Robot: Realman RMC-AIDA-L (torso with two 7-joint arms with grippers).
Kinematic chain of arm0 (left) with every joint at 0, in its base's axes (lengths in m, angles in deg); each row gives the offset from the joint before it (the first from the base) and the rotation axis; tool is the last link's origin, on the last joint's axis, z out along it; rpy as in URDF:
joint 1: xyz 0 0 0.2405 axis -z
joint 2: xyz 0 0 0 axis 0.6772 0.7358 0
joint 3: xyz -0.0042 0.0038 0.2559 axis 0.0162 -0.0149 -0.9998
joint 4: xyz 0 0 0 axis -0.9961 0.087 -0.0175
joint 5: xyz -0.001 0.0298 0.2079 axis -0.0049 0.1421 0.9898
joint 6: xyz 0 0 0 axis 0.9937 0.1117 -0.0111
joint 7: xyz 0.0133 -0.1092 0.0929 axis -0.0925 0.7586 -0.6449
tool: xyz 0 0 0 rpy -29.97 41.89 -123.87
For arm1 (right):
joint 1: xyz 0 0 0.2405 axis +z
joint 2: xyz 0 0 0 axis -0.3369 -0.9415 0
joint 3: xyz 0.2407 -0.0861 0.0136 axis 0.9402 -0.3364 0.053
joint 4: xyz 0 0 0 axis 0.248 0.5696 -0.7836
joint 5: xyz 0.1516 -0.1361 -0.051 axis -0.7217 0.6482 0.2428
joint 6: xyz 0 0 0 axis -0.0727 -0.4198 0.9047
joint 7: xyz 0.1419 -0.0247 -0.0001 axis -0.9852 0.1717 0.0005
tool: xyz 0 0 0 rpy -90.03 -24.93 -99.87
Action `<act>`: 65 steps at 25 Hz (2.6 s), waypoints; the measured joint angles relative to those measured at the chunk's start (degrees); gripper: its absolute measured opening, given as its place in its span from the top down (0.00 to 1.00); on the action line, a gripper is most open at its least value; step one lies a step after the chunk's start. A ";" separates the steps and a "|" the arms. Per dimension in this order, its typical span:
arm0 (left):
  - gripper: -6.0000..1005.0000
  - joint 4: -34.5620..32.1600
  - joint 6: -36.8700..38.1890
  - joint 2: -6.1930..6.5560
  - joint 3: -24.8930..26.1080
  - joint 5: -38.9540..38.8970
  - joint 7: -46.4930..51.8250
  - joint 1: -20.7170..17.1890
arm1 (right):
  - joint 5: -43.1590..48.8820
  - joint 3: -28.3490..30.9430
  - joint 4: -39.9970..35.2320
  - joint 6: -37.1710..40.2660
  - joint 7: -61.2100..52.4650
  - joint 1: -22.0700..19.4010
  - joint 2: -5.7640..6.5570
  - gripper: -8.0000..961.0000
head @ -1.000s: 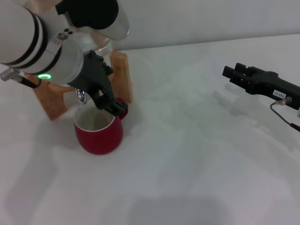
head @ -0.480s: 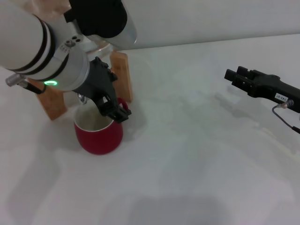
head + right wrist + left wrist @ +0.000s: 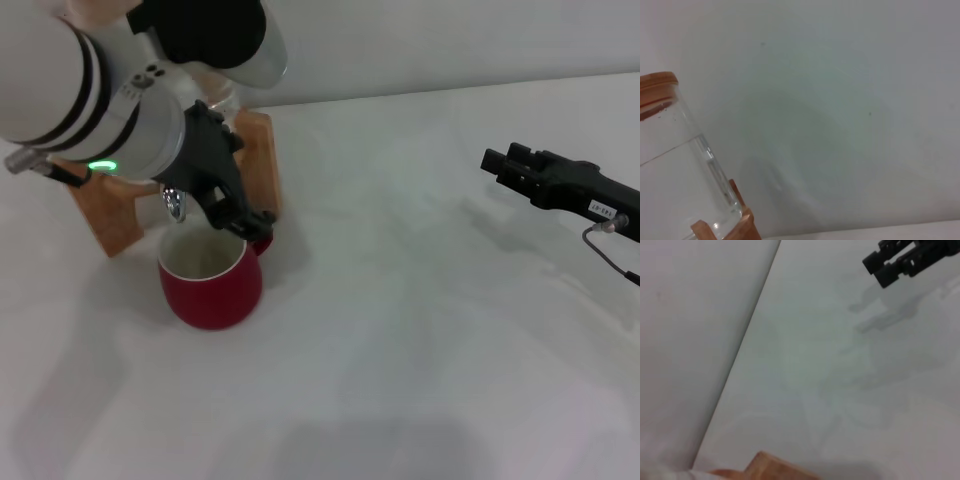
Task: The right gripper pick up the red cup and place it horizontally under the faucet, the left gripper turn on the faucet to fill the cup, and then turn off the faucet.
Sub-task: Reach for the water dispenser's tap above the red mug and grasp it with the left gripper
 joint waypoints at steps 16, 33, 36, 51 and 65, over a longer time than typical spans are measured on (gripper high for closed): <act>0.13 -1.31 -1.53 0.18 0.01 1.28 0.39 -1.89 | -0.15 0.00 0.00 0.24 0.00 0.33 0.17 0.46; 0.13 -3.46 -1.80 0.00 -0.68 1.42 0.65 -1.94 | -0.07 0.07 0.00 0.38 -0.30 0.29 0.17 0.46; 0.13 -3.45 -1.75 0.00 -0.67 1.44 0.66 -1.95 | -0.07 0.09 0.00 0.37 -0.31 0.20 0.24 0.46; 0.13 -2.93 -0.73 -0.02 0.61 1.37 1.01 -1.95 | 0.07 0.09 -0.09 0.35 -0.50 0.27 0.43 0.46; 0.13 -2.28 -2.11 0.17 2.01 -0.37 0.04 -2.41 | -0.01 0.09 -0.08 0.09 -0.62 0.01 0.53 0.46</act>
